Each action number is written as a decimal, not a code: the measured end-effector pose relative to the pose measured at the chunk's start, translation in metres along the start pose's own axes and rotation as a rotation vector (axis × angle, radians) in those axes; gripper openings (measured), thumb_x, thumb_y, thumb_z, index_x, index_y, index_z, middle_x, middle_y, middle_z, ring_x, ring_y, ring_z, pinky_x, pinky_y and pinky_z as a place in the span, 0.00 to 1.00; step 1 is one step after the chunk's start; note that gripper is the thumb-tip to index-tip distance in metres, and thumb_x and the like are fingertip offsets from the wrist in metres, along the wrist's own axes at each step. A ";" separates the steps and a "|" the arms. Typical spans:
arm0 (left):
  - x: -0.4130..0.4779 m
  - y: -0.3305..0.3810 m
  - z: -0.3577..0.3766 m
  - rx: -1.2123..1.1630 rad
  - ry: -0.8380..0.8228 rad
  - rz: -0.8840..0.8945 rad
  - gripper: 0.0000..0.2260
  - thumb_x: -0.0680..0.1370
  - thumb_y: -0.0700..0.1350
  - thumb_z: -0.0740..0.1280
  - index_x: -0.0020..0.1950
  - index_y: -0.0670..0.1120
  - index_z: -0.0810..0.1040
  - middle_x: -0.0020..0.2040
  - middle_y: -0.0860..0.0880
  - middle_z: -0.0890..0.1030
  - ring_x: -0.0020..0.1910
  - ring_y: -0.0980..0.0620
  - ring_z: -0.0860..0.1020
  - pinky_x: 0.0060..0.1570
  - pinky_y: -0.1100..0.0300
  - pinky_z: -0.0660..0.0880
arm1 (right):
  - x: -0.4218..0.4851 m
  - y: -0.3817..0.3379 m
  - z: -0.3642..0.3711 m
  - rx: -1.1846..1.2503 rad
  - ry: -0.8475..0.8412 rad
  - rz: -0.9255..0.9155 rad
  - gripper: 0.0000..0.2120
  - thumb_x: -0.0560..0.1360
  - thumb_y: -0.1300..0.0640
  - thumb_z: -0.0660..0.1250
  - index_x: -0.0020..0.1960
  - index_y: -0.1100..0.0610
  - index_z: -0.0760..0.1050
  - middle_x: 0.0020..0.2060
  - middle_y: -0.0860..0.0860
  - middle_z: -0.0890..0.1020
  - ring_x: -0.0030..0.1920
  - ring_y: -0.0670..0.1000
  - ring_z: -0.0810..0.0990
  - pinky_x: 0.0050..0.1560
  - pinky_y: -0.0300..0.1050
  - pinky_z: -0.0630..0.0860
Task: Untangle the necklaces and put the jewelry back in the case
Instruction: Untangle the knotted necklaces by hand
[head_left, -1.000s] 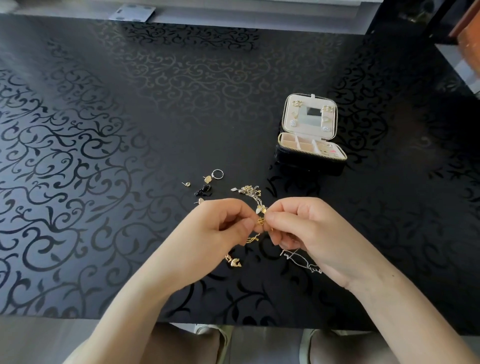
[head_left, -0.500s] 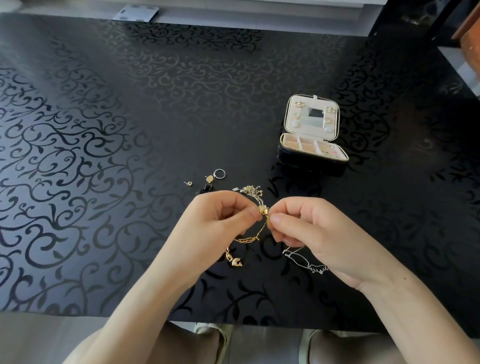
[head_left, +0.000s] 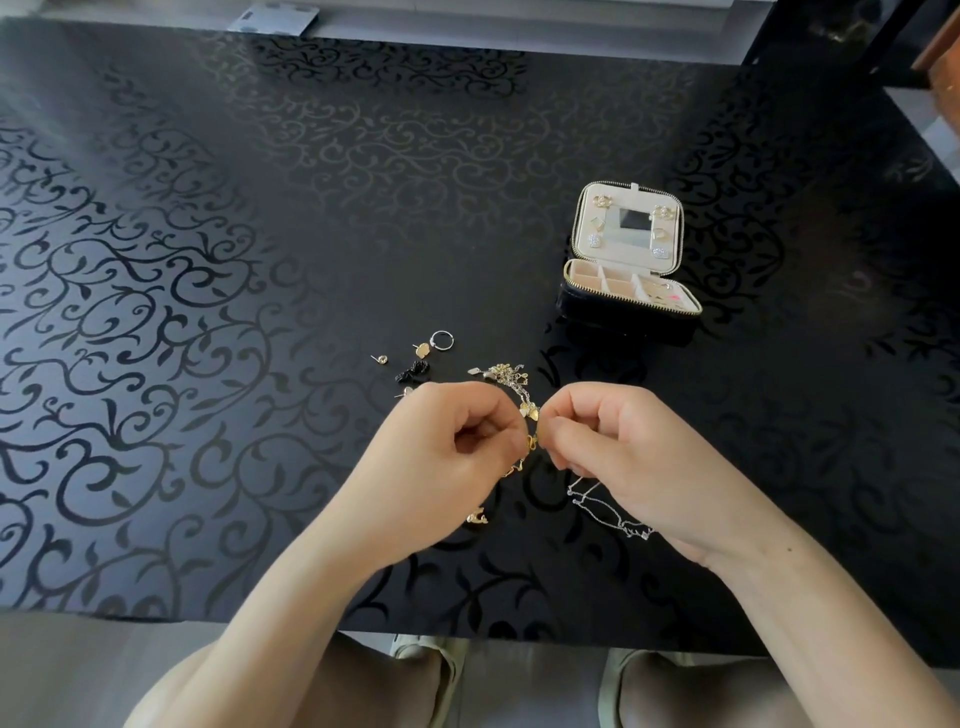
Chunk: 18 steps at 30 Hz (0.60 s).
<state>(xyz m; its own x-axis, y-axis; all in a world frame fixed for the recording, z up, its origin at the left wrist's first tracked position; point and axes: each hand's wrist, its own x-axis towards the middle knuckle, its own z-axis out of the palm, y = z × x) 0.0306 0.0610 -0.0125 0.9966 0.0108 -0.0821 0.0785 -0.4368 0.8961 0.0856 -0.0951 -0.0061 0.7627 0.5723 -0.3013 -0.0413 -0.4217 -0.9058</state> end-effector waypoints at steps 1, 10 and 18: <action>0.000 0.000 0.000 0.018 -0.003 0.005 0.10 0.74 0.36 0.67 0.34 0.47 0.77 0.27 0.55 0.74 0.26 0.59 0.68 0.30 0.70 0.65 | 0.000 0.001 0.001 -0.001 0.004 -0.002 0.09 0.74 0.58 0.63 0.36 0.54 0.76 0.27 0.44 0.72 0.30 0.44 0.66 0.34 0.37 0.66; 0.000 0.000 0.002 -0.049 0.010 -0.067 0.09 0.73 0.36 0.66 0.34 0.45 0.78 0.27 0.54 0.74 0.26 0.58 0.68 0.29 0.68 0.66 | -0.001 0.003 0.002 -0.060 0.036 -0.063 0.09 0.75 0.57 0.62 0.38 0.53 0.77 0.28 0.48 0.74 0.26 0.41 0.67 0.28 0.32 0.64; 0.002 -0.001 -0.001 -0.171 -0.004 -0.096 0.06 0.69 0.46 0.64 0.35 0.45 0.77 0.28 0.52 0.73 0.29 0.55 0.68 0.33 0.64 0.66 | -0.002 0.003 0.001 -0.092 0.036 -0.153 0.05 0.75 0.56 0.64 0.43 0.51 0.79 0.34 0.49 0.81 0.33 0.45 0.76 0.36 0.38 0.74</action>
<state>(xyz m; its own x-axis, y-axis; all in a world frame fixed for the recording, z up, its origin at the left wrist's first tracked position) 0.0330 0.0625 -0.0134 0.9843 0.0408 -0.1719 0.1765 -0.2744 0.9453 0.0832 -0.0966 -0.0081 0.7780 0.6101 -0.1496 0.1353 -0.3953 -0.9085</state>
